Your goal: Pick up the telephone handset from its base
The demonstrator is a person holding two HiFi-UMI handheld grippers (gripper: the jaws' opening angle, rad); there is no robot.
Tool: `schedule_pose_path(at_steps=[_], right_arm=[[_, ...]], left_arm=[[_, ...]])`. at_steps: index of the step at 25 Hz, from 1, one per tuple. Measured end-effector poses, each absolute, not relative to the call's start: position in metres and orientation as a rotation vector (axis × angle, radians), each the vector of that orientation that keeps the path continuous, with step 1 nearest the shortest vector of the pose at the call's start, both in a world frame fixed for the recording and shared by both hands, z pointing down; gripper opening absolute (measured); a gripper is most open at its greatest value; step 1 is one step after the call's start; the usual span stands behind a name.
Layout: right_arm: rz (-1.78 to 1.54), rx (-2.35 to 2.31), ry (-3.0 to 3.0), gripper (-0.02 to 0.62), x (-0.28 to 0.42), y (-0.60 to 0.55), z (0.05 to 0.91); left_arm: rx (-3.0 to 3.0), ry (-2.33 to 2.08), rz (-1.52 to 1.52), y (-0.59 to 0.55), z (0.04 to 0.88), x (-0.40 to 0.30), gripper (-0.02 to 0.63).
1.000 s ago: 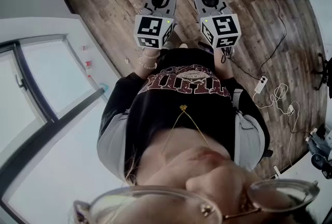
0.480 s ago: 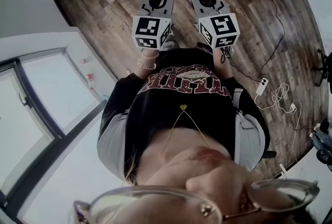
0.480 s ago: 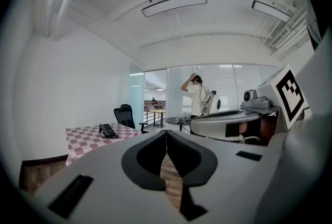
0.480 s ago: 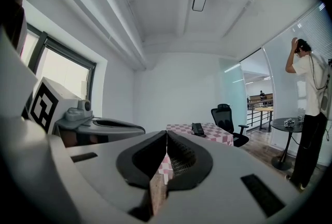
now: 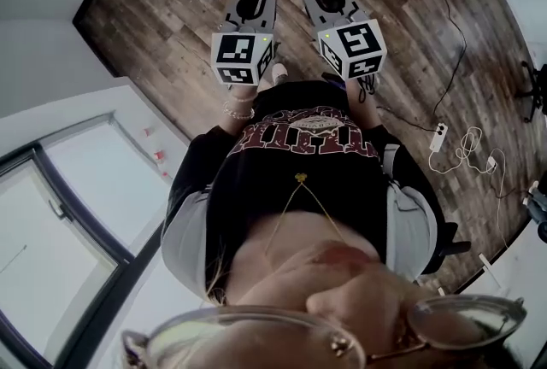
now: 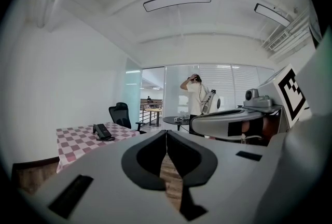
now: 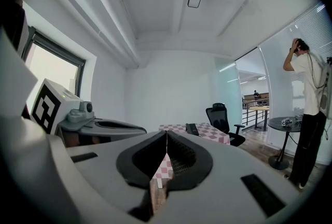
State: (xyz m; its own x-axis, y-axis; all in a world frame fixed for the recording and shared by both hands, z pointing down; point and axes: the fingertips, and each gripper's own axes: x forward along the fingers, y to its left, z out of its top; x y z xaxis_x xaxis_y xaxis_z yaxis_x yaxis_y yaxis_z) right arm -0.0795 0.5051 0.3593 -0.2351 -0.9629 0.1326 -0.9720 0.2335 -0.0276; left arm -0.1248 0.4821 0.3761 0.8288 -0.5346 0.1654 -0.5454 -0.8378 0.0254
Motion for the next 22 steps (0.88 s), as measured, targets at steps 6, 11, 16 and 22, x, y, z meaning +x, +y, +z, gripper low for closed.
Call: schedule_pose_path(at_steps=[6,11,16,22], right_arm=[[0.176,1.919,-2.376,0.020,-0.078,0.469,0.364],[0.183,1.927,-2.377,0.020,-0.084,0.445,0.368],[0.196,1.901,-2.388,0.020,-0.089,0.426,0.371],[0.212,1.861,-2.414,0.020,-0.081,0.392,0.375]], left_arm=[[2.945,-0.819,0.255,0.448,0.380,-0.122,0.011],[2.952,-0.800,0.270,0.427,0.382,-0.124,0.011],[2.937,-0.823,0.276,0.408,0.384,-0.129,0.011],[2.912,-0.850,0.279,0.378,0.389,-0.122,0.011]])
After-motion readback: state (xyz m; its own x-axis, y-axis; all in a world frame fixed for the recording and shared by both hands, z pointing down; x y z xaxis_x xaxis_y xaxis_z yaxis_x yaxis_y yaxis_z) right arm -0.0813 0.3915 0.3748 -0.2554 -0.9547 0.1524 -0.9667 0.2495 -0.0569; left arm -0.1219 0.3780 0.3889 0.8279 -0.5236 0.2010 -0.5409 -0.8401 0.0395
